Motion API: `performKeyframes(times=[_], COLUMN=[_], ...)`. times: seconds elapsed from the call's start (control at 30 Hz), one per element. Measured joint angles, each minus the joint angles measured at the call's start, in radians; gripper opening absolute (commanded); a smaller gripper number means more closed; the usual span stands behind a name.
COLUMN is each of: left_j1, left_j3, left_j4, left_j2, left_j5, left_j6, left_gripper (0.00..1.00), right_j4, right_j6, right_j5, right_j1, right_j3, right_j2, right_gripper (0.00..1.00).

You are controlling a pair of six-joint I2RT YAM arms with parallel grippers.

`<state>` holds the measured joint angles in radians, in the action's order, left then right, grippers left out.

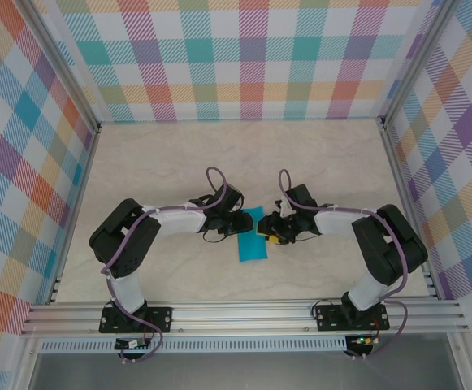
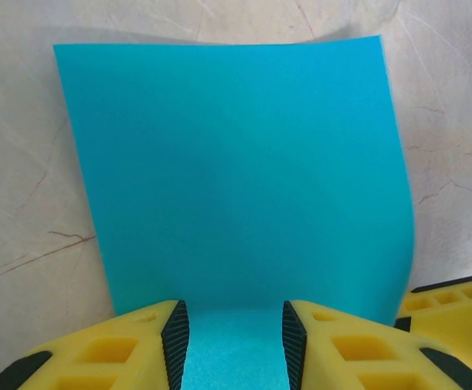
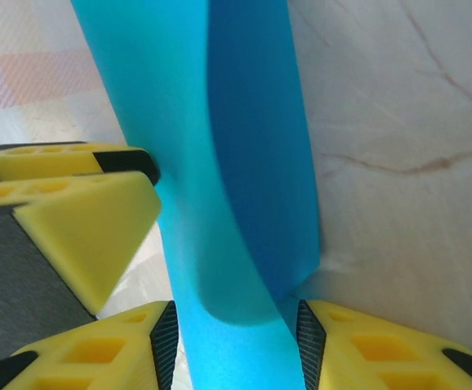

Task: Fold a paper plane with a square sheet of paper (pick it up from the middle)
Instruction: Third fold the triangle at the center of the table.

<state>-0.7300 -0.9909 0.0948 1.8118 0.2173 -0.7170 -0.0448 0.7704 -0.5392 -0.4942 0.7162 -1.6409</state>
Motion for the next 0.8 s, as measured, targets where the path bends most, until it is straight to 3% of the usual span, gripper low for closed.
performKeyframes(times=[0.3, 0.6, 0.8], left_j1=[0.000, 0.000, 0.000], left_j3=[0.000, 0.005, 0.048], left_j4=[0.002, 0.004, 0.013], left_j2=[0.000, -0.012, -0.121], left_j5=[0.000, 0.009, 0.006], left_j6=[0.000, 0.004, 0.030], left_gripper=[0.39, 0.44, 0.52], right_j4=[-0.007, -0.068, -0.037], right_j6=[-0.026, -0.026, 0.008], right_j5=[0.000, 0.053, 0.040], right_j1=[0.001, 0.003, 0.004], right_j3=[0.047, 0.052, 0.027], right_j2=[-0.036, -0.049, -0.053], right_gripper=[0.42, 0.21, 0.13])
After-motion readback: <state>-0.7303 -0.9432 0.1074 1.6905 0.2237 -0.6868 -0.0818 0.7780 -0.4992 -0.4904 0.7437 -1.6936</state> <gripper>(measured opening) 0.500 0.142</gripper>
